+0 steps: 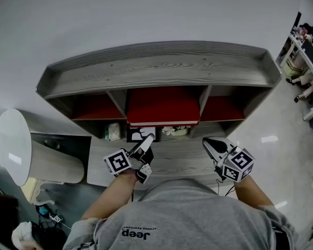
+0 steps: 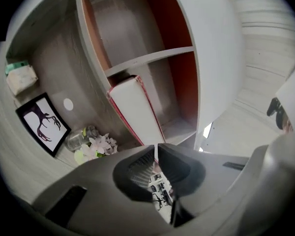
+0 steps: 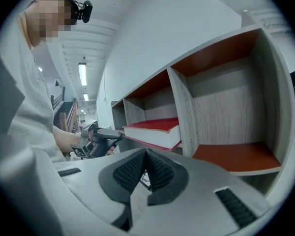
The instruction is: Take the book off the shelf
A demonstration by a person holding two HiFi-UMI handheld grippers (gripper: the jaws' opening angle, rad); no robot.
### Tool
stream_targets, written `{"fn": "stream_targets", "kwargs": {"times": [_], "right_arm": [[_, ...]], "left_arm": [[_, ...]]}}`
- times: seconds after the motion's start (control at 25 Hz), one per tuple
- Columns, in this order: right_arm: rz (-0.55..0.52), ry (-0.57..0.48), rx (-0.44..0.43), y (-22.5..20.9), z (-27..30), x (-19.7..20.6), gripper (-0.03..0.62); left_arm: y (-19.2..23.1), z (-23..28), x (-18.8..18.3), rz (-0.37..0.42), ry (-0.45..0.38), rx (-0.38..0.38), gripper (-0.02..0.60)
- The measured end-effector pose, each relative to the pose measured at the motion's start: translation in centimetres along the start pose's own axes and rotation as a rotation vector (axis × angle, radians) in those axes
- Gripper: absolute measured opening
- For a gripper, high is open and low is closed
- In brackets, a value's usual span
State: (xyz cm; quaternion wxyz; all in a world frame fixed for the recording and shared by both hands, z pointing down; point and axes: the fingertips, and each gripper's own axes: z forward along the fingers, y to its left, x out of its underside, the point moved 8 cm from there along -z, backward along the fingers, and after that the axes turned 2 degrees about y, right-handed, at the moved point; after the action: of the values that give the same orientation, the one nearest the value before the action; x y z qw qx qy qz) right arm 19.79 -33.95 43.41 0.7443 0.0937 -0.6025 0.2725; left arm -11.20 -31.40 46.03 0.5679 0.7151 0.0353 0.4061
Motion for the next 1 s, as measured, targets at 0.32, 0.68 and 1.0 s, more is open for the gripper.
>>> {"fn": "stream_targets", "kwargs": {"times": [0.32,0.68,1.0], "right_arm": [[0.003,0.006,0.012,0.9,-0.2,0.1,0.005],[0.001,0.015,0.013,0.8,-0.9,0.3,0.005],[-0.001,0.022,0.024,0.2,-1.8,0.4,0.005]], "left_arm": [[2.0,0.7,0.1,-0.270,0.020,-0.079,0.283],[2.7,3.5,-0.8,-0.427,-0.033,-0.039,0.440],[3.1,5.6,-1.2,-0.478,-0.054,-0.059,0.448]]}}
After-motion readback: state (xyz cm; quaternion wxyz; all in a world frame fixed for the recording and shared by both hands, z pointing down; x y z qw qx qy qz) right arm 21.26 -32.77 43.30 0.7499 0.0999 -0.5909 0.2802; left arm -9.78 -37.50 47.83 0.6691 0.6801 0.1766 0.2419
